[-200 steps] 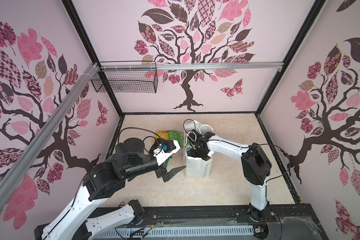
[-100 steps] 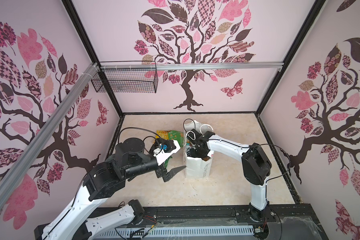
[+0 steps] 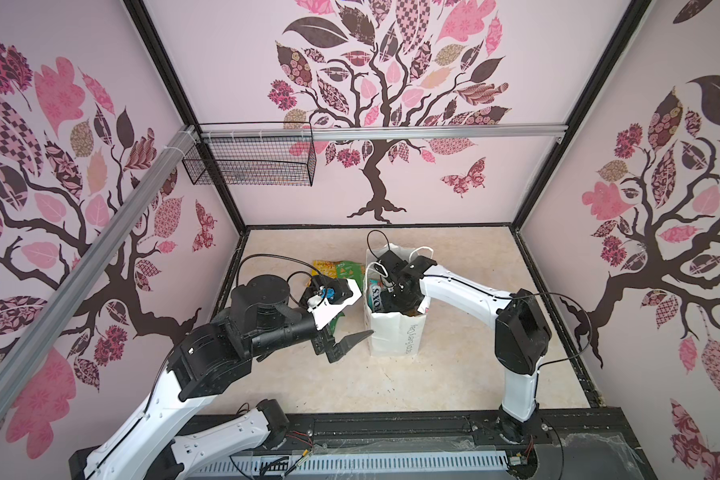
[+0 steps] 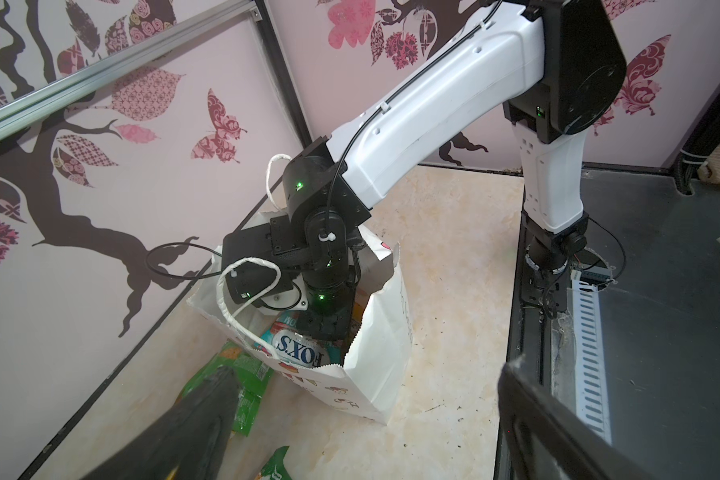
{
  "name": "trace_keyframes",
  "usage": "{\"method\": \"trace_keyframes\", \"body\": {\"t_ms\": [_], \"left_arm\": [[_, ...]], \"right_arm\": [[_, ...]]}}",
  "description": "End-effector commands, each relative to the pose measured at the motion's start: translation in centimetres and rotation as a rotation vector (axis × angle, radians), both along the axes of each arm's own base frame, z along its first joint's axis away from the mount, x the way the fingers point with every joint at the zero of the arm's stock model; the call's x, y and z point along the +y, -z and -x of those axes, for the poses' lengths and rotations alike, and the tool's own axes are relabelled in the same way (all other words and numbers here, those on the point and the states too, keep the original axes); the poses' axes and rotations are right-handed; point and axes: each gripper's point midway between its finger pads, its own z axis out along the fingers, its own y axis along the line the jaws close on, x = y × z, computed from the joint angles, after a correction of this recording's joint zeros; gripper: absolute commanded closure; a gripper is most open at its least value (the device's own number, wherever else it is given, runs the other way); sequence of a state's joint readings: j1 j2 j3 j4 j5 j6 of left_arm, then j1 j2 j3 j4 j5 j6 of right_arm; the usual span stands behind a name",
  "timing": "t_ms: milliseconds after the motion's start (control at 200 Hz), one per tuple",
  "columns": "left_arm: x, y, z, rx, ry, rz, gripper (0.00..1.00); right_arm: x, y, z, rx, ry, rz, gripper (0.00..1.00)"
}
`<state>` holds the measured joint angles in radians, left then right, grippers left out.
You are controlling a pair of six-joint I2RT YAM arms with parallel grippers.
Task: Take the snacks out of the paper bag
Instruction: 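Close the right gripper on the teal Fox's Mint Blossom bag, then lift the teal Fox's bag up out of the paper bag with the right gripper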
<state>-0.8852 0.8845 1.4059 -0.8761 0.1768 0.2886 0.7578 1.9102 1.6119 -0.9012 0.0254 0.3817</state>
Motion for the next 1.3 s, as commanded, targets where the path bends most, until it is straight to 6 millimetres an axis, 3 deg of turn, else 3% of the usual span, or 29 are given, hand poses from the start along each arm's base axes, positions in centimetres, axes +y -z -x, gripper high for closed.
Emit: {"method": "trace_keyframes", "body": {"t_ms": [0,560,900,1295], "left_arm": [[-0.1,0.2,0.0,0.001,0.001,0.006,0.01],[0.0,0.1,0.0,-0.001,-0.004,0.010,0.01],[0.0,0.1,0.1,0.000,-0.003,0.015,0.01],[0.4,-0.7,-0.1,-0.016,-0.029,0.049,0.01]], "right_arm": [[0.5,-5.7,-0.2,-0.087,0.011,-0.095,1.00],[0.6,-13.6,-1.1,-0.236,0.050,-0.215,1.00],[0.0,-15.6,-1.2,-0.288,0.073,-0.234,1.00],[-0.9,-19.3,-1.3,-0.384,0.108,-0.297,1.00]]}}
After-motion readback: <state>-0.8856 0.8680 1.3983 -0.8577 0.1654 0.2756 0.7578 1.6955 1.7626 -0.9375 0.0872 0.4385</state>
